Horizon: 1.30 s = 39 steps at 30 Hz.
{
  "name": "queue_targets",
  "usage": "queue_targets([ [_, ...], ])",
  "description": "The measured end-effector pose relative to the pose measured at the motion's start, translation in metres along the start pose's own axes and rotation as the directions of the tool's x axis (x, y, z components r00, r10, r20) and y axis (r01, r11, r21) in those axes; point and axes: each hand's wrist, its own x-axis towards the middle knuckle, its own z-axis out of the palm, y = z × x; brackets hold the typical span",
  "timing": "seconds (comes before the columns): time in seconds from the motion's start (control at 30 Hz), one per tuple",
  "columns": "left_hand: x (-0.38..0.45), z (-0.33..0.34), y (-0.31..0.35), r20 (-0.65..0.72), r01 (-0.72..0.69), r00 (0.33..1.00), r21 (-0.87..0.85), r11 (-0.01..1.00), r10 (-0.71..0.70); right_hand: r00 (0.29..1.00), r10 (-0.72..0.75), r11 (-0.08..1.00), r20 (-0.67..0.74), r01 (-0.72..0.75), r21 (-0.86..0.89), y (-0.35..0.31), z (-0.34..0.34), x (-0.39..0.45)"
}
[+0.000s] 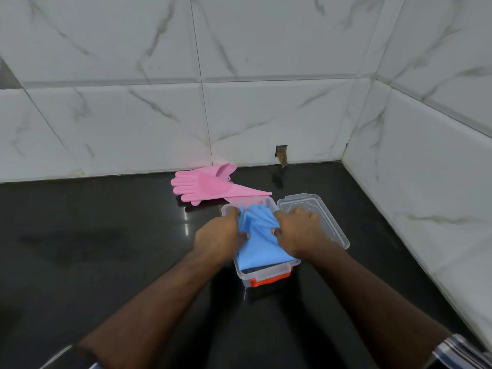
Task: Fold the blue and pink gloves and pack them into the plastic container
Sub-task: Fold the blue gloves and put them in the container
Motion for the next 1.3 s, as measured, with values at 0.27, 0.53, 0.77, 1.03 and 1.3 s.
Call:
queue_targets([
  [0.27,0.001,0.013,0.014,-0.09,-0.132,0.98,0.382,0.915,0.179,0.996,-0.084,0.99,0.03,0.086,-0.11,-0.013,0.01,0.01],
  [0.53,0.004,0.013,0.017,-0.044,-0.22,0.959,0.514,0.829,0.281,0.994,-0.074,0.983,0.076,0.086,-0.161,-0.019,0.022,0.015],
  [0.77,0.012,0.01,0.017,-0.04,-0.198,0.966,0.521,0.83,0.256,0.989,-0.019,1.0,-0.148,0.021,0.009,-0.011,0.029,0.011],
  [1.03,0.005,-0.021,0.013,0.186,-0.382,0.924,0.409,0.829,0.334,0.938,-0.335,0.942,0.086,0.335,0.012,0.016,-0.008,0.008],
  [1.3,0.011,-0.011,0.02,0.42,-0.424,0.887,0.569,0.705,0.194,0.924,-0.181,0.867,0.336,0.311,-0.39,-0.007,-0.011,0.011],
])
